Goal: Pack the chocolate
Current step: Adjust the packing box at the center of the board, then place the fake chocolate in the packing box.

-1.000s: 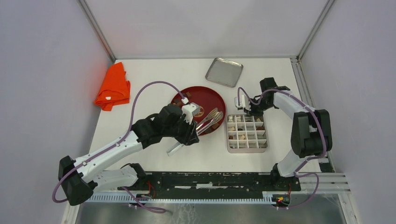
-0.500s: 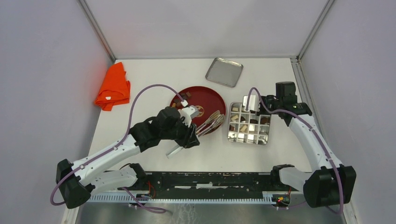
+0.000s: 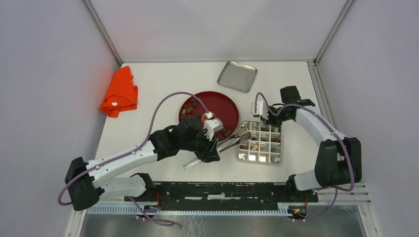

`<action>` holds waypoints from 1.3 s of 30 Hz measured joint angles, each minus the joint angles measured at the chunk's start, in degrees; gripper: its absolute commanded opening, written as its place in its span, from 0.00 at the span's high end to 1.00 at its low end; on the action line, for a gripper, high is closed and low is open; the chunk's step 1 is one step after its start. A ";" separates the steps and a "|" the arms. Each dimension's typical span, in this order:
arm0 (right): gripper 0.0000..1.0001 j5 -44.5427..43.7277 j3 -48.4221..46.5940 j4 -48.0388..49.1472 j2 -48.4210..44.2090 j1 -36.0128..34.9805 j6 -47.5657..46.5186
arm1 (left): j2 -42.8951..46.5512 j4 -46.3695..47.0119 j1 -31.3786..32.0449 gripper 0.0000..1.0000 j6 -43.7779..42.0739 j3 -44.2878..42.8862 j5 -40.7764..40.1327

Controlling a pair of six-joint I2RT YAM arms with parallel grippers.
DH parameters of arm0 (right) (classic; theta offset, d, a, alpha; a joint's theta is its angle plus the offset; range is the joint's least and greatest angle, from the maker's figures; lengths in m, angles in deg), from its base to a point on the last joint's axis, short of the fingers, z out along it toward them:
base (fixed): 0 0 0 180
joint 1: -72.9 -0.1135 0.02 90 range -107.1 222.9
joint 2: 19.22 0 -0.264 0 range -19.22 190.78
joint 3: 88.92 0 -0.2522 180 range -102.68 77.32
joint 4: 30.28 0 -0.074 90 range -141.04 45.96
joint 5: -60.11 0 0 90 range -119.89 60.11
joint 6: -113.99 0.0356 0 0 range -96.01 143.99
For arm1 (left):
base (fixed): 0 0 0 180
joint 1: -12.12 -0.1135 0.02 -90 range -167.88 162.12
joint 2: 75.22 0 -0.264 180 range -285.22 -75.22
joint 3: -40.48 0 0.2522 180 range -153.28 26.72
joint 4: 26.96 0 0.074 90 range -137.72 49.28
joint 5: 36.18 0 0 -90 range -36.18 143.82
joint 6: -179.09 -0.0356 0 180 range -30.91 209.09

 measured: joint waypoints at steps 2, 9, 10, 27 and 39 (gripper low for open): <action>0.88 0.00 -0.57 -0.70 2.73 0.00 0.15 | -1.31 0.92 0.26 0.98 -0.09 0.00 0.39; 0.50 0.44 -3.65 -1.38 8.39 0.00 1.07 | -4.83 2.32 1.05 0.98 -0.42 -0.15 0.59; 0.47 0.46 -4.00 -1.49 8.76 0.00 1.22 | -5.25 2.34 1.25 0.98 -0.52 -0.22 0.59; 0.44 7.82 -1.97 0.92 -8.07 9.60 13.84 | -18.18 2.01 7.15 0.98 -1.49 -7.67 -1.36; 0.42 8.96 2.71 5.97 -8.46 12.68 17.35 | -28.70 -0.11 8.41 0.91 -4.61 -16.81 -4.70</action>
